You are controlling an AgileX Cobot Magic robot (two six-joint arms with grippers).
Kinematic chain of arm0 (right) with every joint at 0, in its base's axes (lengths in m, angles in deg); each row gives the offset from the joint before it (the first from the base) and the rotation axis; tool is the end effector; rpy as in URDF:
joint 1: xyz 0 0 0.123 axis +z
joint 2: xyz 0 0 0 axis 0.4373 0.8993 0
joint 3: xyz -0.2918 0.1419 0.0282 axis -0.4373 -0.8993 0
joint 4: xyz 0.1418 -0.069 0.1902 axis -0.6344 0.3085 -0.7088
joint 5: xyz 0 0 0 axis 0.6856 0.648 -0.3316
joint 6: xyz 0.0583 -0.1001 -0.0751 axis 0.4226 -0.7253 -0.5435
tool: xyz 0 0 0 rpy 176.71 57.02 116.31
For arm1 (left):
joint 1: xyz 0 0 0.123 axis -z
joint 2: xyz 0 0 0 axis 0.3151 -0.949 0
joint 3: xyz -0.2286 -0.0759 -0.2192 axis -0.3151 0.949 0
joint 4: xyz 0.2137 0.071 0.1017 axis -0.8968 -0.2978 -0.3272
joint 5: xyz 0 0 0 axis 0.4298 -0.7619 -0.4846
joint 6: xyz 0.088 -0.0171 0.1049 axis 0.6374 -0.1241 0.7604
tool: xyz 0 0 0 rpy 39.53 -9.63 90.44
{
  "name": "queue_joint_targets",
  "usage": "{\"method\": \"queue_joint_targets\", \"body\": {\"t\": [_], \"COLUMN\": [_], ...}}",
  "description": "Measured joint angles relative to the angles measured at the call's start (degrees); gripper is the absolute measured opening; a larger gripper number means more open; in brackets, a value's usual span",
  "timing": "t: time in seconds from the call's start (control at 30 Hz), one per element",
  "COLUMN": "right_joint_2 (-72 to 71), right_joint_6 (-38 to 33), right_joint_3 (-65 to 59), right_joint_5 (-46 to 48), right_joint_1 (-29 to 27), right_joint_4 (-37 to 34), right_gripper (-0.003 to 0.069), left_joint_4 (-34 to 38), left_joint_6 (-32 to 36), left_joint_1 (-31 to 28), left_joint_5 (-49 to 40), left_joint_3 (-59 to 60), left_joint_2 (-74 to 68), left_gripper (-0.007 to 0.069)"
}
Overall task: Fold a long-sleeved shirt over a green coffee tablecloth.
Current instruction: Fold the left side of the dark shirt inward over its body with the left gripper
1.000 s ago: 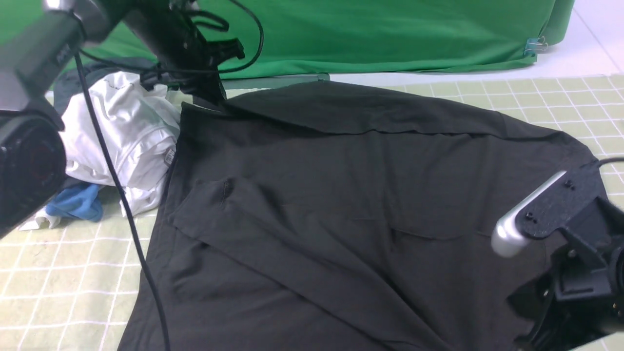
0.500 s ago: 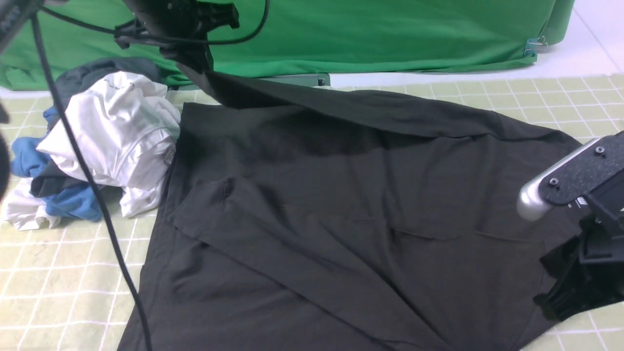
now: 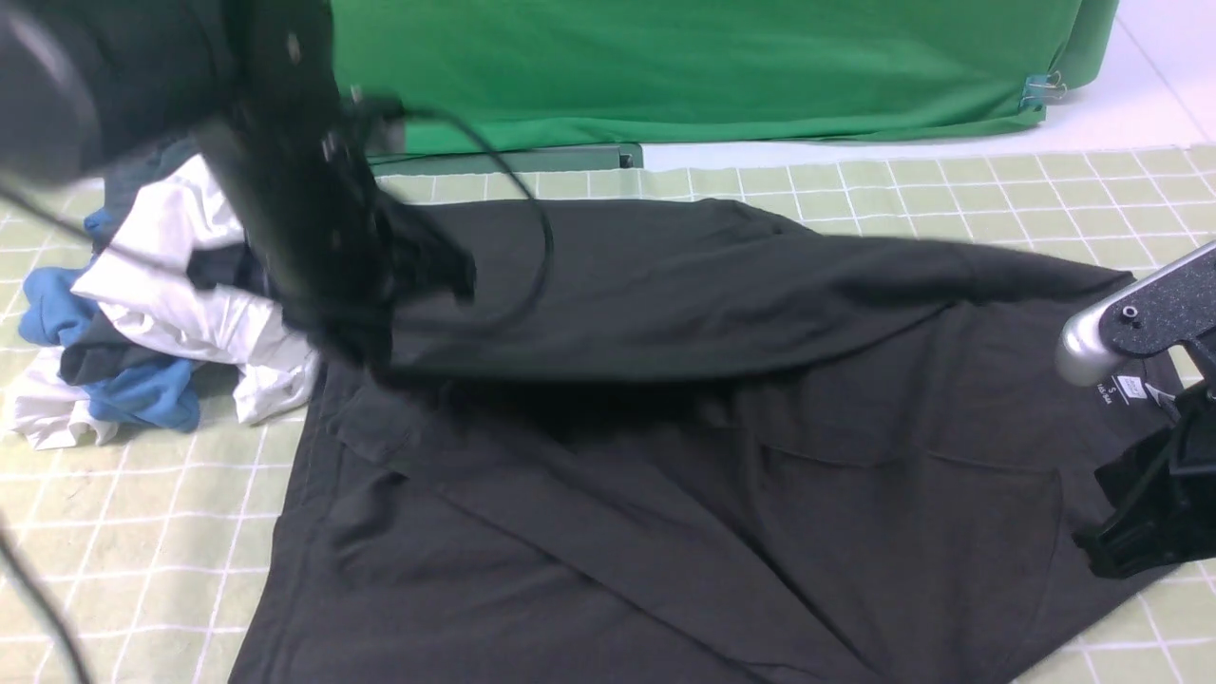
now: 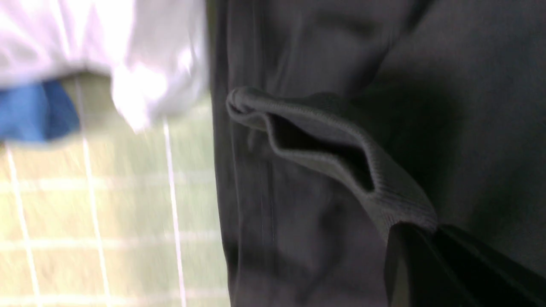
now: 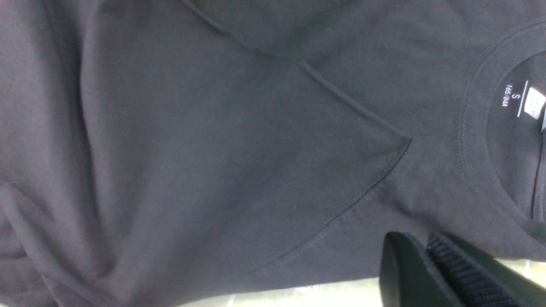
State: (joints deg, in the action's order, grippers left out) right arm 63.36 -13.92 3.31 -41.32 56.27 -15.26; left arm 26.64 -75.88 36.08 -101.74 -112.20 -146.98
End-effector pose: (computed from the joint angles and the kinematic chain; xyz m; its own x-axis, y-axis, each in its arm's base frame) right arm 0.1813 0.0821 0.2698 -0.7363 -0.3910 -0.5522 -0.4032 0.9089 -0.1060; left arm 0.3379 -0.0984 0.2580 -0.9793 0.0008 -0.2023 -0.0001 1.0000 0.0043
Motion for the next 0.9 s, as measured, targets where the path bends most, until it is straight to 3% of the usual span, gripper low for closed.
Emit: {"method": "queue_joint_targets", "body": {"t": [0.2,0.53,0.7,0.73,0.77,0.9], "right_joint_2": [0.00,0.00,0.00,0.00,0.00,0.00], "right_joint_6": [-0.12,-0.18,-0.18,-0.18,-0.18,-0.18], "right_joint_3": [0.00,0.00,0.00,0.00,0.00,0.00], "right_joint_5": [-0.05,-0.35,-0.95,-1.06,-1.06,-1.20], "right_joint_1": [0.00,0.00,0.00,0.00,0.00,0.00], "right_joint_4": [-1.29,-2.17,-2.64,-2.66,-2.72,-2.79], "right_gripper": [0.0082,0.0082,0.0086,0.0087,0.0087,0.0091], "left_joint_4": [-0.24,3.13,4.21,4.21,3.85,0.87], "left_joint_6": [-3.19,-3.67,-2.48,-1.61,-1.32,0.30], "left_joint_1": [4.11,5.09,5.13,5.13,5.13,5.14], "left_joint_5": [4.37,5.16,3.36,2.19,1.78,-4.36], "left_joint_3": [10.17,15.25,15.32,15.32,15.32,13.88], "left_joint_2": [3.20,3.26,3.37,3.43,3.43,3.52], "left_gripper": [0.0023,0.0045,0.0189,0.0260,0.0269,0.0441]}}
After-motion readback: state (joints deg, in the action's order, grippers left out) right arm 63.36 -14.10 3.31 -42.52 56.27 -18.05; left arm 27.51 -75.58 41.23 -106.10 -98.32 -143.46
